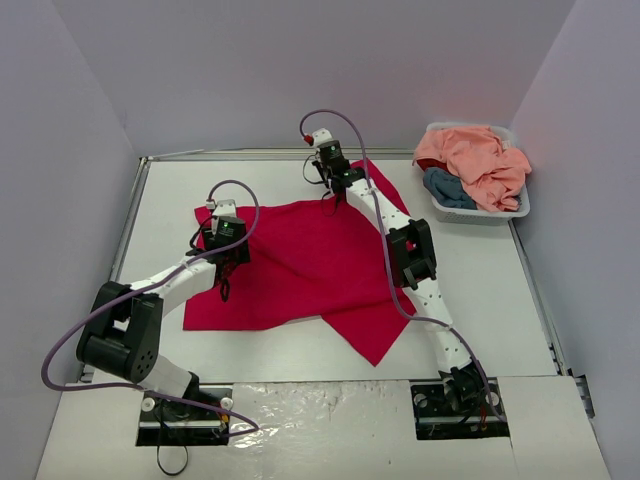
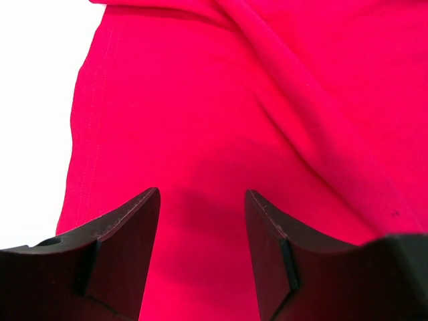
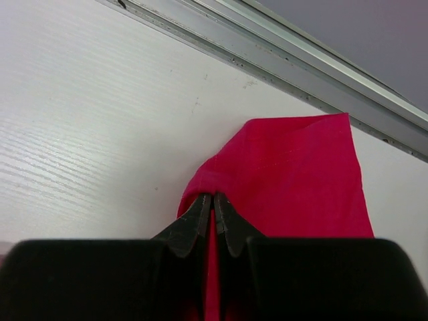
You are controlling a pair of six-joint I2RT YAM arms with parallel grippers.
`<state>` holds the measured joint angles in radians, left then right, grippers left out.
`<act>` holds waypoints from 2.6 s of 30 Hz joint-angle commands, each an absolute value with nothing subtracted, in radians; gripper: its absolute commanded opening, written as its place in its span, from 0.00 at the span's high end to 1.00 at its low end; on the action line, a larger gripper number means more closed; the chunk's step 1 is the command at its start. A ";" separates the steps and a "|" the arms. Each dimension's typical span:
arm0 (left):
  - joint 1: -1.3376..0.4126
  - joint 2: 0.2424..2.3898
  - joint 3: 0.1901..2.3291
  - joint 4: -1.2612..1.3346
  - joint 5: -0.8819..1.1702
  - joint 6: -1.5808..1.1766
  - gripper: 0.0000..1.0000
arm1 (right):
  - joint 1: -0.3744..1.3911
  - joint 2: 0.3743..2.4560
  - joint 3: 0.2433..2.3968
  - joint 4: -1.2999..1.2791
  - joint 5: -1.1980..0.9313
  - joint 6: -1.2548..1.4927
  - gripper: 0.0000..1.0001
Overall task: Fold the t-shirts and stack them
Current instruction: Flatten out the tshirt
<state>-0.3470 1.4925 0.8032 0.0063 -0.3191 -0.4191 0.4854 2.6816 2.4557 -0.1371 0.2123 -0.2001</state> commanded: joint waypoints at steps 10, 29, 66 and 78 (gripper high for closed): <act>-0.360 1.494 0.851 0.017 -0.351 -0.402 0.48 | 0.491 2.646 2.396 -0.083 0.195 -0.207 0.23; -0.376 1.416 0.816 0.029 -0.348 -0.391 0.48 | 0.482 2.343 2.089 -0.072 0.180 -0.115 0.20; -0.377 1.408 0.798 0.023 -0.374 -0.400 0.48 | 0.350 2.385 1.965 -0.143 0.158 0.046 1.00; -0.377 1.407 0.798 0.023 -0.371 -0.400 0.48 | 0.327 2.447 1.979 -0.144 0.135 0.060 1.00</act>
<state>-0.3721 1.4487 0.7975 0.0067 -0.3489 -0.3981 0.3450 2.4161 1.9667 -0.1303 0.1474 0.0418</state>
